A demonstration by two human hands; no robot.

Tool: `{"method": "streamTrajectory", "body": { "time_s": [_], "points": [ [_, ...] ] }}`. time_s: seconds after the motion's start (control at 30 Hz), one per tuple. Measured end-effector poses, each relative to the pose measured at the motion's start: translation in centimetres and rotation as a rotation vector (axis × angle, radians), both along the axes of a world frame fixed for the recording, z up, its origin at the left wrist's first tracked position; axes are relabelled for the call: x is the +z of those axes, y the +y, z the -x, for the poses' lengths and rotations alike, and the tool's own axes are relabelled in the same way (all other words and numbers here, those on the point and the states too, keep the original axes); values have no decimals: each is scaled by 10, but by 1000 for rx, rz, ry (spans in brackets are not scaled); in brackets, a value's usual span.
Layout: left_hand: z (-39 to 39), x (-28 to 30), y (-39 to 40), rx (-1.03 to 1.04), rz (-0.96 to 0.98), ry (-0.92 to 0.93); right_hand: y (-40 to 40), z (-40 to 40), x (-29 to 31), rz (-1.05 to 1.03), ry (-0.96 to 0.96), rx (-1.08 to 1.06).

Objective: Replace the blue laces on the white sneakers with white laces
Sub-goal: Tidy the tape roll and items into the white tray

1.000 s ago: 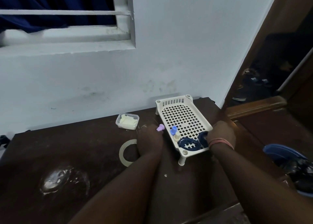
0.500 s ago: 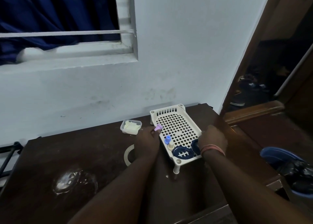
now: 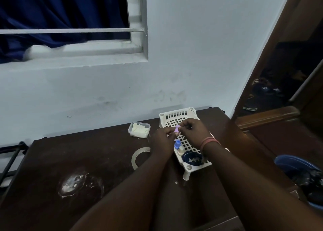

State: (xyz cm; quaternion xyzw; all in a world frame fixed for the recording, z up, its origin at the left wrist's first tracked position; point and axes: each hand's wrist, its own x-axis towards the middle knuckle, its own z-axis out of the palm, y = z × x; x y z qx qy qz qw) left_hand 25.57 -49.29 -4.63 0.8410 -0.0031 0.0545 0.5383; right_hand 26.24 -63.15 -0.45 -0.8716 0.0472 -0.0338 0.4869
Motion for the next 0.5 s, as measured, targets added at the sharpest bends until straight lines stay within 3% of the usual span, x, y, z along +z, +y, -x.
{"method": "streamTrajectory", "body": {
  "time_s": [0.13, 0.23, 0.5],
  "points": [
    [-4, 8, -2, -8, 27, 16, 2, -2, 5, -129, -31, 4],
    [-7, 12, 0, -8, 0, 28, 4, -8, 8, -110, 16, -13],
    [-3, 4, 23, 118, -136, 72, 17, -11, 14, 409, 95, 83]
  ]
}}
